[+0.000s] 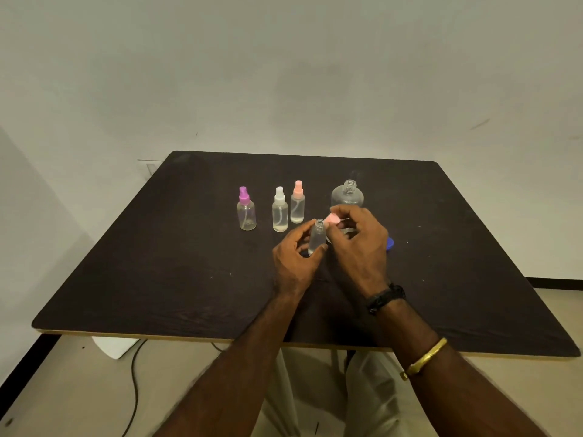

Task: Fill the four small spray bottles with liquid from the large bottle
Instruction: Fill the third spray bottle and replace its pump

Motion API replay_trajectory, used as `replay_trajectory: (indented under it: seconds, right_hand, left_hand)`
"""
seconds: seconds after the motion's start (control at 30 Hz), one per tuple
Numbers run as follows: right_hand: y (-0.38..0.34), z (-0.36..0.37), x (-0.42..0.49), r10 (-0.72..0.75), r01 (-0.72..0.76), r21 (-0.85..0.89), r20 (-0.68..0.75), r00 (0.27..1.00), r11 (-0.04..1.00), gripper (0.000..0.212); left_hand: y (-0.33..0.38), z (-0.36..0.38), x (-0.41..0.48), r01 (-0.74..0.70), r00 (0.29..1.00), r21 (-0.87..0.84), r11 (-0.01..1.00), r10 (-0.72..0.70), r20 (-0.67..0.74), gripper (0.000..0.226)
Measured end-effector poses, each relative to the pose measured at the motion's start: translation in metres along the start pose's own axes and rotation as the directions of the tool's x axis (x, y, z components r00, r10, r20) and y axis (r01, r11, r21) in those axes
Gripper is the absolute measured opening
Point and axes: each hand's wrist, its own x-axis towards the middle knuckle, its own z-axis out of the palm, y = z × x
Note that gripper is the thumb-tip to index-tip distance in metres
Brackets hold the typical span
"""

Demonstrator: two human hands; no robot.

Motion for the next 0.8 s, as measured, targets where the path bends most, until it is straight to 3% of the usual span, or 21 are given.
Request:
replay_trajectory:
  seconds: [0.4,0.57,0.7,0.8]
  right_hand:
    - [0.004,0.005,0.008,-0.106,0.115,-0.043,0.17,0.98,0.992,0.022]
    - [-0.001,0.004,0.013,-0.102,0.122,-0.13,0.155,0.983,0.984,0.016]
    - [-0.004,0.003,0.016,-0.055,0.103,-0.234,0.2,0.978,0.967,0.042]
    - [-0.003,0.004,0.012,-0.094,0.131,-0.137,0.248,0.964,0.982,0.046]
  left_hand:
    - [0.001,0.0,0.0,-0.028,0.999,0.007,1.0,0.028,-0.023,0.049]
    - [0.003,-0.001,-0.002,-0.074,0.997,0.011,0.997,0.074,-0.021,0.049]
    - [0.004,-0.001,-0.002,-0.074,0.997,0.047,0.996,0.075,-0.019,0.044]
    - [0.005,0.0,-0.002,-0.063,0.997,0.026,0.998,0.064,-0.043,0.043]
